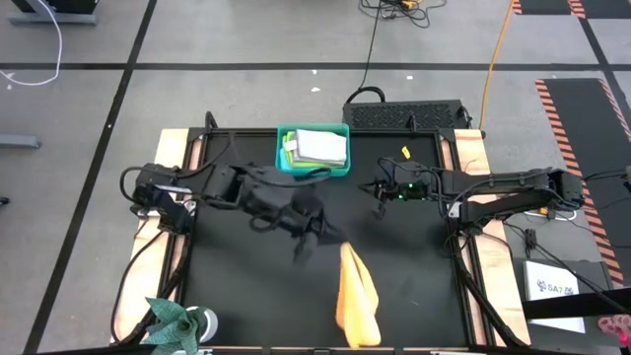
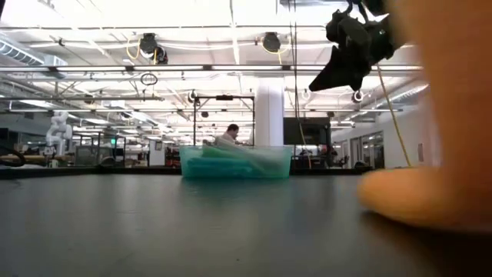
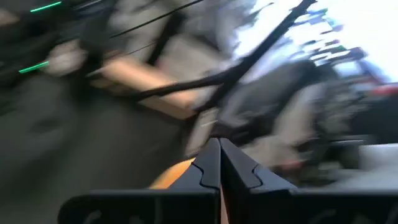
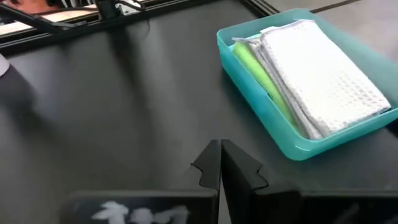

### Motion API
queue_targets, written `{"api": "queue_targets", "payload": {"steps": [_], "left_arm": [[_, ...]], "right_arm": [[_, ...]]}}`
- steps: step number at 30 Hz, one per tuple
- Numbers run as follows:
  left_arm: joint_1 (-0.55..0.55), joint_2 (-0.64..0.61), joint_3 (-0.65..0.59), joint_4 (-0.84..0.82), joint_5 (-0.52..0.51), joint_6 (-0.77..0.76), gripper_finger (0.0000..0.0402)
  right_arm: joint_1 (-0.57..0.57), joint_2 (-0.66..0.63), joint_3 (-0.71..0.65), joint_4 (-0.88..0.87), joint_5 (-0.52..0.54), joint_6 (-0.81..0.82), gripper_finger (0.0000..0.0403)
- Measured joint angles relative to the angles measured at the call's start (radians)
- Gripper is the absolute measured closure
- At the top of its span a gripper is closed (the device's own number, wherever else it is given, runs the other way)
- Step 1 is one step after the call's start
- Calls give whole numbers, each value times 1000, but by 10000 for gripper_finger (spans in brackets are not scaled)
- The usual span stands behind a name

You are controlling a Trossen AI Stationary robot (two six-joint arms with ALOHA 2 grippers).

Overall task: Fold microfiber towels
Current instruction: Fold the orange microfiber towel

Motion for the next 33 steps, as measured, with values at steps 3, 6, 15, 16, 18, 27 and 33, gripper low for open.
{"api": "queue_targets", "payload": {"steps": [3,6,15,16,18,27,33], "left_arm": [[38,6,0,-197,-105,0,401],[81,16,-2,-398,-179,-29,401],[147,28,-17,-658,-147,-80,401],[148,29,-18,-662,-147,-80,401],[149,30,-18,-661,-147,-76,401],[149,29,-18,-613,-148,-69,401],[155,29,-18,-493,-212,-7,401]], "right_arm": [[0,0,0,-4,-35,7,399],[1,0,0,-12,-70,25,399],[89,13,-21,-31,-152,140,399],[112,19,-31,-31,-156,156,399],[159,43,-43,-29,-155,181,399],[257,250,-61,339,-157,215,399],[256,392,-61,546,-245,264,399]]}}
